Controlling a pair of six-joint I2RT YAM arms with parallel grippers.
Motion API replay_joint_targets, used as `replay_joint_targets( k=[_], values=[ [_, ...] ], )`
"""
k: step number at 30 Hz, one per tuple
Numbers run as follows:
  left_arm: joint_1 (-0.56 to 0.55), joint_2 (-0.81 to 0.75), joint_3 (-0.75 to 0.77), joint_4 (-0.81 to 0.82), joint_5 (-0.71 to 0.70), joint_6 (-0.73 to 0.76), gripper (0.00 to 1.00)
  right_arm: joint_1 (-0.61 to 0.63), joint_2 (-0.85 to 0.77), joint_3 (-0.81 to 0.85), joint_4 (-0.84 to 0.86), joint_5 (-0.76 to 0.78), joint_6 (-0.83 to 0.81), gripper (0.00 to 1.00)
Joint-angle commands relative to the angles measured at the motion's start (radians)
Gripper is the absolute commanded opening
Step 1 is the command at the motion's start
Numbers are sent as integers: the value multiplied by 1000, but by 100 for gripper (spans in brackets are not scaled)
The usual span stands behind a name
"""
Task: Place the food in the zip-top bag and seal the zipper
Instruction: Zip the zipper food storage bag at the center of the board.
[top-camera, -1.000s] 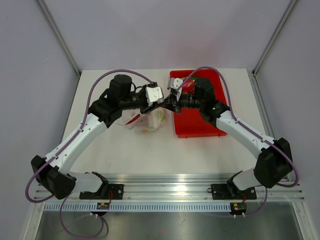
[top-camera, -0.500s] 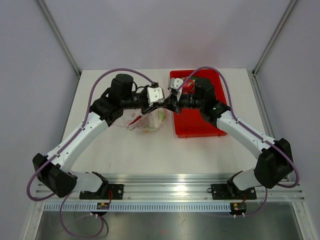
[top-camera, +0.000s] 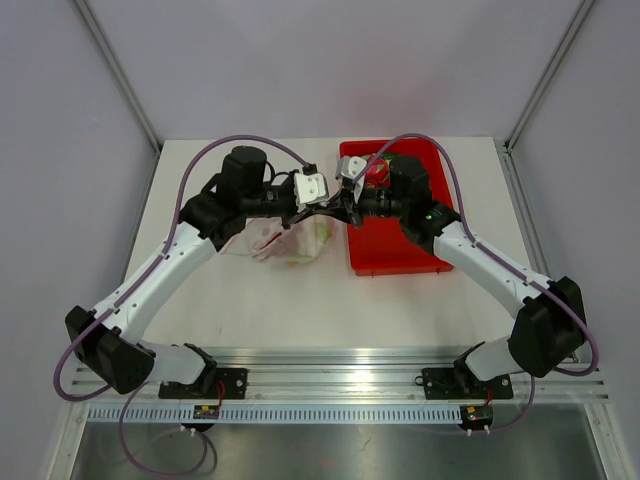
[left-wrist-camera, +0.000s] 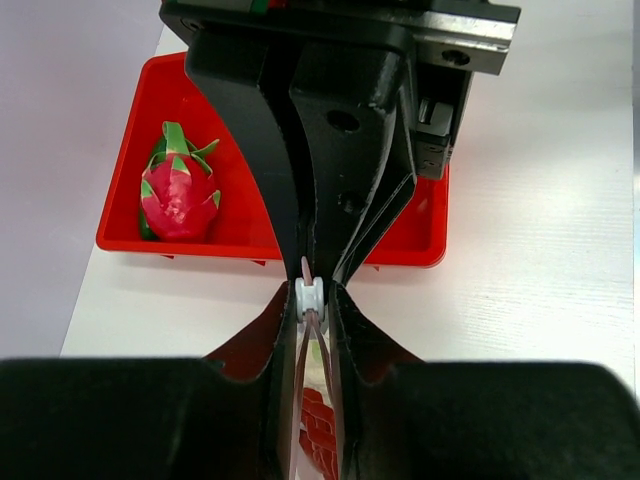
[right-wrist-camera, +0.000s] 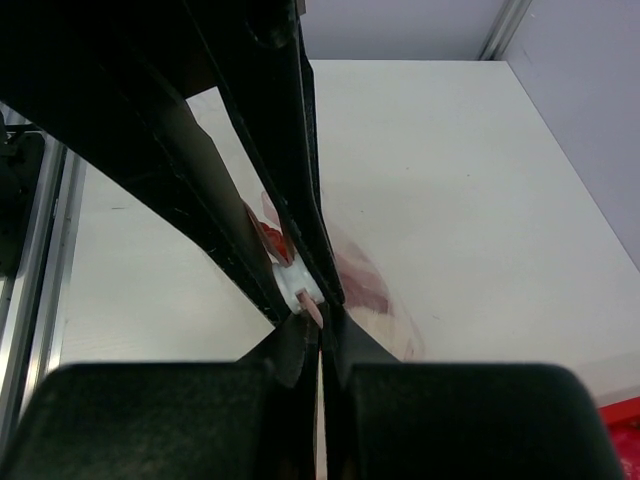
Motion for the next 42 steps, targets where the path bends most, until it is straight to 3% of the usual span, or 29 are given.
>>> replay_joint_targets(
  k=[1,7,13,27,37,42],
  values=[
    [-1,-7,39,-3,47,19,0,-10,-46,11,68,45,-11,0],
    [58,-41,-4,-26,63,10,0,-39,-72,-43,157,91,40,0],
    [131,-89,-64,-15,109,-16,0,-40,-98,-101,257,231,103,0],
    [346,-237,-251,60,143,-100,0,-51,-75,-98,249,447,162,0],
    [530,-279,-348,190,200,-223,0,-93,-31,-84,257,552,241,0],
    [570,-274,-360,227,229,-257,0,-102,-8,-84,270,628,264,0]
  ],
)
